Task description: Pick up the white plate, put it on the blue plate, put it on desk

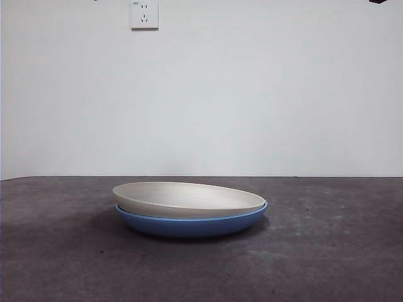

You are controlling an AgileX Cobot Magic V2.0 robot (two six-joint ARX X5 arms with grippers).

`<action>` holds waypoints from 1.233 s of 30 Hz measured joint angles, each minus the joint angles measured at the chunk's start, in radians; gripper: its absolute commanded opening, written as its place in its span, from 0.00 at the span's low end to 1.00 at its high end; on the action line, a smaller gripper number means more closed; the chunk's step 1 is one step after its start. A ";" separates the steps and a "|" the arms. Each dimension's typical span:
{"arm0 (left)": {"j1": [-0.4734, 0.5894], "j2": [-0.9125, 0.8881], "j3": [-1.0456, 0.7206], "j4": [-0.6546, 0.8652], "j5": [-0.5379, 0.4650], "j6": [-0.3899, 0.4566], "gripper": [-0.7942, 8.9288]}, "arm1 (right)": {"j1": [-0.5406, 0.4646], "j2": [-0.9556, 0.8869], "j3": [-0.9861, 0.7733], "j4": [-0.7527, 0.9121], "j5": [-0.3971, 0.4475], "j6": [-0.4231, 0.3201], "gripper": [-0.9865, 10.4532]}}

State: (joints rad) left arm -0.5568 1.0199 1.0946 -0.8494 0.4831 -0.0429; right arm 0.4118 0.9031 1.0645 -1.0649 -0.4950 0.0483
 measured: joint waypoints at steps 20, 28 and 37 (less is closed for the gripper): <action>0.000 0.000 0.000 0.000 0.000 0.000 0.09 | 0.000 0.000 0.000 0.016 0.000 0.000 0.10; 0.005 -0.015 0.000 0.001 -0.001 0.001 0.09 | 0.000 0.000 0.000 0.016 0.000 0.000 0.10; 0.219 -0.248 -0.016 0.315 -0.120 0.055 0.09 | 0.000 0.000 0.000 0.016 0.000 0.000 0.10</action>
State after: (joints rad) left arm -0.3382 0.7715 1.0790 -0.5343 0.3630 0.0116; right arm 0.4114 0.9028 1.0645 -1.0485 -0.4950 0.0479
